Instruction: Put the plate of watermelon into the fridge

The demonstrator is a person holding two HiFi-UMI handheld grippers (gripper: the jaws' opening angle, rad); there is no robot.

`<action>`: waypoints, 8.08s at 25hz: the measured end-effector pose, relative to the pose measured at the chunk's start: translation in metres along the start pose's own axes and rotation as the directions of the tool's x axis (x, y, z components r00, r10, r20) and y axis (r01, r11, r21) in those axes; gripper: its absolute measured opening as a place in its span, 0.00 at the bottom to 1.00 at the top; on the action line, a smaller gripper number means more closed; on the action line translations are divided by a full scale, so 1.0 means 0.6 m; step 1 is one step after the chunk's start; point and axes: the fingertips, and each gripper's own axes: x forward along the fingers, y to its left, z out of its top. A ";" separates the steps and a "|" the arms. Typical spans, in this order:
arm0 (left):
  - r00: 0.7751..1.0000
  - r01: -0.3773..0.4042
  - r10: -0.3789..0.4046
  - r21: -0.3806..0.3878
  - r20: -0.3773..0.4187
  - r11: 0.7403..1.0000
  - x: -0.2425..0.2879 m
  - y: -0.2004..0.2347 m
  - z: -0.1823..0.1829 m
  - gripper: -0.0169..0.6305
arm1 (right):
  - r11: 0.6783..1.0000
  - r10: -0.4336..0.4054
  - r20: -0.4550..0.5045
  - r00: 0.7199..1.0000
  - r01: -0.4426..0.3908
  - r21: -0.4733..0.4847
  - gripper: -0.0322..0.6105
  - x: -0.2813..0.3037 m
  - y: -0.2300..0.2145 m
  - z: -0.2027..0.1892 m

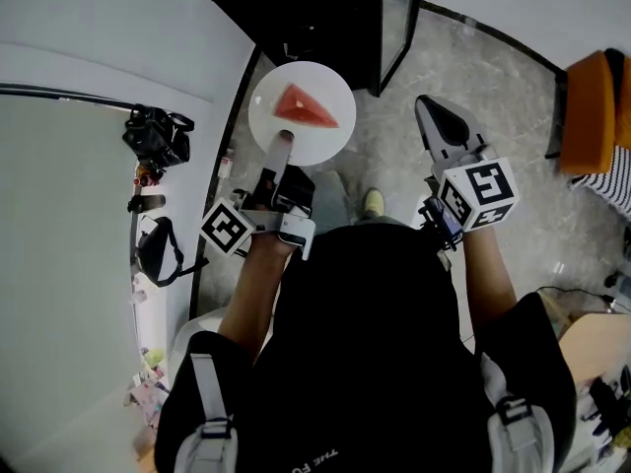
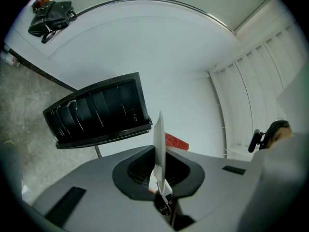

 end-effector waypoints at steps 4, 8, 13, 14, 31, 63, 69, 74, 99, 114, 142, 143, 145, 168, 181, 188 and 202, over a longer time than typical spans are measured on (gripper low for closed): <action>1.000 0.013 -0.013 -0.002 -0.007 1.000 0.002 -0.002 0.000 0.07 | 1.000 -0.007 0.006 1.000 0.007 0.001 0.07 -0.004 0.003 0.002; 1.000 0.017 -0.018 -0.005 -0.010 1.000 0.003 -0.003 -0.001 0.07 | 1.000 -0.009 0.008 1.000 0.009 0.001 0.07 -0.004 0.006 0.004; 1.000 0.012 -0.012 -0.011 -0.009 1.000 0.002 -0.003 0.000 0.07 | 1.000 -0.010 0.002 1.000 0.010 0.009 0.07 -0.005 0.011 0.002; 1.000 0.010 -0.010 -0.011 -0.008 1.000 0.002 -0.001 0.001 0.07 | 1.000 -0.009 0.000 1.000 0.009 0.010 0.07 -0.004 0.012 0.000; 1.000 -0.031 0.031 -0.058 0.001 0.998 0.052 0.056 0.092 0.07 | 1.000 0.001 -0.066 0.998 0.000 0.017 0.07 0.116 0.002 0.011; 0.999 -0.041 0.041 -0.071 -0.013 0.997 0.118 0.133 0.213 0.07 | 1.000 0.014 -0.115 0.993 -0.013 0.010 0.07 0.273 0.008 0.019; 0.999 -0.039 0.037 -0.085 -0.020 0.996 0.142 0.150 0.249 0.07 | 1.000 0.013 -0.124 0.992 -0.013 -0.001 0.07 0.321 0.007 0.031; 0.998 -0.059 0.057 -0.111 -0.021 0.992 0.183 0.195 0.312 0.07 | 1.000 0.016 -0.159 0.987 -0.016 -0.002 0.07 0.409 -0.002 0.034; 0.997 -0.050 0.041 -0.119 -0.071 0.992 0.237 0.217 0.365 0.07 | 1.000 -0.028 -0.132 0.991 0.027 -0.014 0.07 0.485 -0.013 0.069; 0.994 -0.035 0.021 -0.132 -0.103 0.991 0.243 0.217 0.364 0.07 | 0.995 -0.087 -0.112 0.990 0.081 -0.054 0.07 0.464 -0.031 0.088; 0.996 -0.019 0.006 -0.140 -0.090 0.990 0.247 0.205 0.365 0.07 | 0.993 -0.059 -0.124 0.991 0.047 -0.105 0.07 0.473 -0.025 0.110; 0.996 -0.017 0.005 -0.140 -0.088 0.990 0.247 0.205 0.366 0.07 | 0.994 -0.055 -0.125 0.991 0.042 -0.104 0.07 0.475 -0.024 0.110; 0.997 -0.012 0.000 -0.142 -0.084 0.990 0.247 0.205 0.366 0.07 | 0.994 -0.044 -0.129 0.991 0.031 -0.102 0.07 0.478 -0.021 0.108; 0.998 -0.042 0.034 -0.149 -0.055 0.988 0.289 0.232 0.362 0.07 | 0.995 0.028 -0.157 0.987 -0.043 -0.091 0.07 0.527 -0.032 0.095; 0.991 -0.123 0.115 -0.163 -0.063 0.979 0.371 0.325 0.344 0.07 | 0.999 0.031 -0.214 0.976 -0.035 -0.014 0.07 0.579 -0.120 0.033; 0.993 -0.112 0.103 -0.187 -0.056 0.976 0.368 0.347 0.331 0.07 | 0.999 0.035 -0.225 0.974 -0.034 0.008 0.07 0.576 -0.117 0.001; 0.992 -0.122 0.113 -0.192 -0.058 0.974 0.353 0.412 0.321 0.07 | 0.999 0.040 -0.239 0.970 -0.035 0.023 0.07 0.570 -0.094 -0.067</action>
